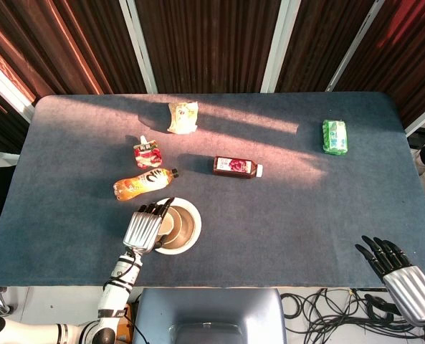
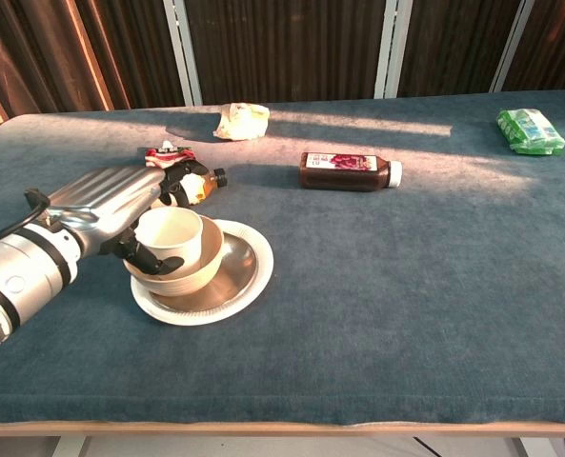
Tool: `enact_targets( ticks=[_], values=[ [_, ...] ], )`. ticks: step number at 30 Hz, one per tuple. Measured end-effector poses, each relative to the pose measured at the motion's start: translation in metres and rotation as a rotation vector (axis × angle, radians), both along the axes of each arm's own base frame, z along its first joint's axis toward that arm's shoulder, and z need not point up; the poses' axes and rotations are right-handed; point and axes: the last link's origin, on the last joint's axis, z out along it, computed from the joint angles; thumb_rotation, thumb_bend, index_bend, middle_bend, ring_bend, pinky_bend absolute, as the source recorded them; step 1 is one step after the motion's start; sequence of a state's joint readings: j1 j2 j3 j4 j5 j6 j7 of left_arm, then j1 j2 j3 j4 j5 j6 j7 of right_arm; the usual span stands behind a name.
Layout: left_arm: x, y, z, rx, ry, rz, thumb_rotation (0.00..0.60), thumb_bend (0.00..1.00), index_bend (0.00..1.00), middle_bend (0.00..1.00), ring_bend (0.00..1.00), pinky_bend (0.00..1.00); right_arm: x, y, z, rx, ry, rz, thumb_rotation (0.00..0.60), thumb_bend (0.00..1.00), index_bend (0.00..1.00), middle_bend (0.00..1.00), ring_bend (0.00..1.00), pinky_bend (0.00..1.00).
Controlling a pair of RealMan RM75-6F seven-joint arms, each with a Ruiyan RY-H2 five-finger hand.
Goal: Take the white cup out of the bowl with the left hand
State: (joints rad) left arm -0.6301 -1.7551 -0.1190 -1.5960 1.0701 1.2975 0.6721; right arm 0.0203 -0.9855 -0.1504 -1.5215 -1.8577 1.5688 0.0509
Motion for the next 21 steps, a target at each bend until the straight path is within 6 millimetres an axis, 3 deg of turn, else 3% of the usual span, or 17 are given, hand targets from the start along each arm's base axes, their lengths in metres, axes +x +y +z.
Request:
enact_targets(
  ticks=[4, 11, 17, 21],
  values=[
    [-0.002, 0.0, 0.0, 0.003, -0.008, 0.008, 0.6, 0.27, 0.18, 0.46, 0.39, 0.46, 0.0, 0.0, -0.001, 0.002, 0.002, 0.0, 0.6, 0.0, 0.0, 0.0, 0.0, 0.12],
    [-0.003, 0.002, 0.007, 0.028, -0.02, -0.003, 0.6, 0.28, 0.18, 0.46, 0.4, 0.47, 0.0, -0.001, -0.001, 0.003, 0.005, -0.002, 0.6, 0.0, 0.0, 0.0, 0.0, 0.12],
    [0.0, -0.002, 0.026, 0.053, -0.043, -0.015, 0.6, 0.28, 0.18, 0.44, 0.39, 0.47, 0.001, -0.001, -0.003, 0.009, 0.012, -0.003, 0.6, 0.0, 0.0, 0.0, 0.0, 0.12],
    [-0.001, -0.007, 0.05, 0.062, -0.048, -0.013, 0.6, 0.27, 0.17, 0.43, 0.38, 0.46, 0.001, -0.002, -0.004, 0.009, 0.014, -0.006, 0.6, 0.0, 0.0, 0.0, 0.0, 0.12]
  ],
)
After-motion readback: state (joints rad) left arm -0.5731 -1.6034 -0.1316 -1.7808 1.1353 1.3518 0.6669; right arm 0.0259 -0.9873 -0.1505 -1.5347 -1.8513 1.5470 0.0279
